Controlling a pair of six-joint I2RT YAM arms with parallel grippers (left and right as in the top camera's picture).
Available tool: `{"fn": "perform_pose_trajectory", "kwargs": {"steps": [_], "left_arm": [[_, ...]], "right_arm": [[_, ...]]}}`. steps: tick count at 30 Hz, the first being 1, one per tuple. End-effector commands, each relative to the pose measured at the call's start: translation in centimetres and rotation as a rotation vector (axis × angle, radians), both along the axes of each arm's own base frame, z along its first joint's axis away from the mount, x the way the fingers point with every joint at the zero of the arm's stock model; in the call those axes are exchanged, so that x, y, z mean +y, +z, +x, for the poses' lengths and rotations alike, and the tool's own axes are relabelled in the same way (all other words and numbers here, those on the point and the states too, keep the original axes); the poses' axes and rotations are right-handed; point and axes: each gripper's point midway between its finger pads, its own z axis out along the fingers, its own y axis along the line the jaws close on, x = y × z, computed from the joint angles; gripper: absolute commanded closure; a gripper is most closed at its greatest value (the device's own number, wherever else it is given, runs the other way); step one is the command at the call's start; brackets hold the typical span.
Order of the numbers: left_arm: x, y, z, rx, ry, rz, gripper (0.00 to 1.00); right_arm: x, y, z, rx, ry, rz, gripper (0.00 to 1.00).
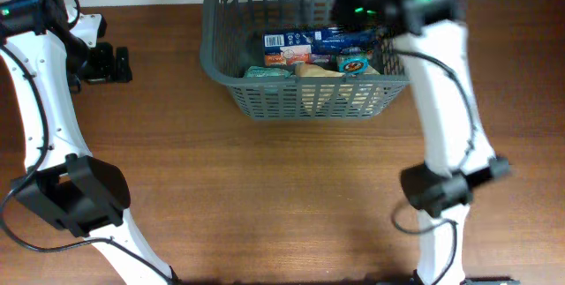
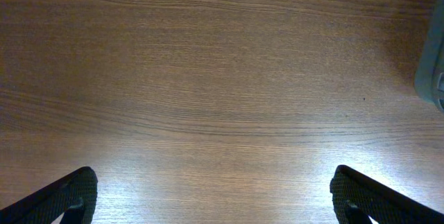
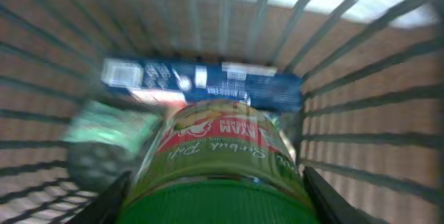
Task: Pack container
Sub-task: 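Lower the green jar into the basket and open the right gripper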
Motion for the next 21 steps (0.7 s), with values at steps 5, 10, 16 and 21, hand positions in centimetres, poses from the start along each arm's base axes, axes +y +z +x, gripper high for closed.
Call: {"fn": "perform_pose_trajectory", "kwargs": {"steps": [5, 10, 16, 21], "left_arm": [[-0.1, 0.2, -0.1, -0.006, 0.013, -0.012, 0.01], [-0.1, 0.2, -0.1, -0.006, 0.013, -0.012, 0.01], [-0.1, 0.2, -0.1, -0.006, 0.013, -0.012, 0.01], [-0.1, 0.2, -0.1, -0.006, 0.013, -0.012, 0.01]], "right_arm": [[0.4, -10.2, 1.3, 0.214, 0.013, -0.076, 0.54], [0.6, -10.6, 1.5, 0.214, 0.036, -0.077, 0.05], [-1.5, -4.2, 1.3, 0.080, 0.013, -0.079, 0.01], [-6.9, 6.0, -0.6, -0.141, -0.114, -0.095, 0.01]]}}
